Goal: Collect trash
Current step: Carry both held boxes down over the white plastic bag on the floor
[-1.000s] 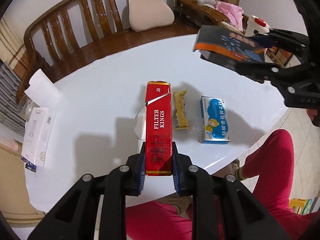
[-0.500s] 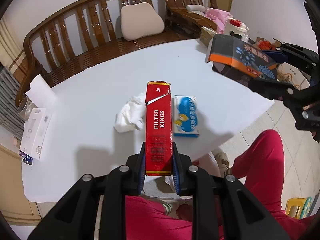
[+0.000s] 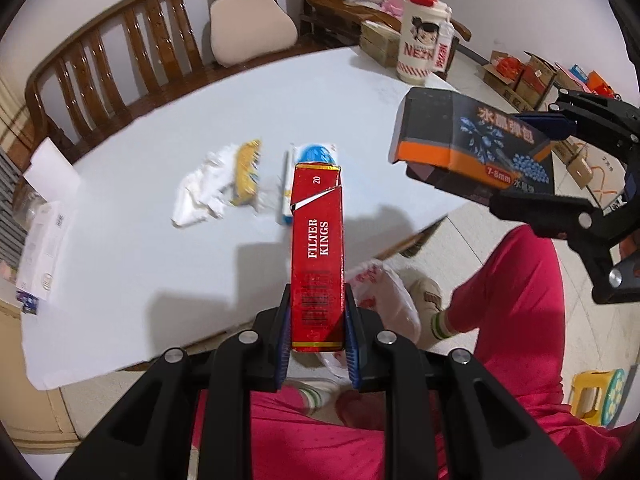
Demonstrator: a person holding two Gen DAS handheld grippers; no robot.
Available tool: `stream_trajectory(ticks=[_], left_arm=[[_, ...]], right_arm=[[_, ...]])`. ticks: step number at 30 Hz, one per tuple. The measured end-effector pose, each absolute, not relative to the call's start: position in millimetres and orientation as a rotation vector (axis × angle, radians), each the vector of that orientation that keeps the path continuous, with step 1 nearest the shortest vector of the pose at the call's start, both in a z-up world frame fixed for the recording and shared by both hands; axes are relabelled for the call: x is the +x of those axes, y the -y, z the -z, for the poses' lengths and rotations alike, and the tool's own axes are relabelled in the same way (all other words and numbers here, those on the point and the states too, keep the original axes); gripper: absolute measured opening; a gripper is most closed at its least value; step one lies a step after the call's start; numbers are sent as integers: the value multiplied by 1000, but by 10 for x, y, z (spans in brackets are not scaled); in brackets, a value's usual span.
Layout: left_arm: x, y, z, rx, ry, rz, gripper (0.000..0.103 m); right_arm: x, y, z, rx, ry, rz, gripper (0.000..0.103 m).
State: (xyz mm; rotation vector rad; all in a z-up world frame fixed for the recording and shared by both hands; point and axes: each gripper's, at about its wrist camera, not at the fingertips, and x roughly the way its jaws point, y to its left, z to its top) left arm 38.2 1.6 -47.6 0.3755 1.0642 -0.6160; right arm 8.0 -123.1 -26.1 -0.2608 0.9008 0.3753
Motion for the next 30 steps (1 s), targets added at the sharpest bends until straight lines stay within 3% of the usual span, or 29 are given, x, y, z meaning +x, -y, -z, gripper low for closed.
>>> stream_trajectory(ticks=[11,30], left_arm=[[183,146,977,390,-1126,649,22],[107,239,2397,362,-1364,675,22]], right_arm=[[-115,1218,667,-220,-965,-383,57],[-265,1314,1805,-163,-1115,-318,57]])
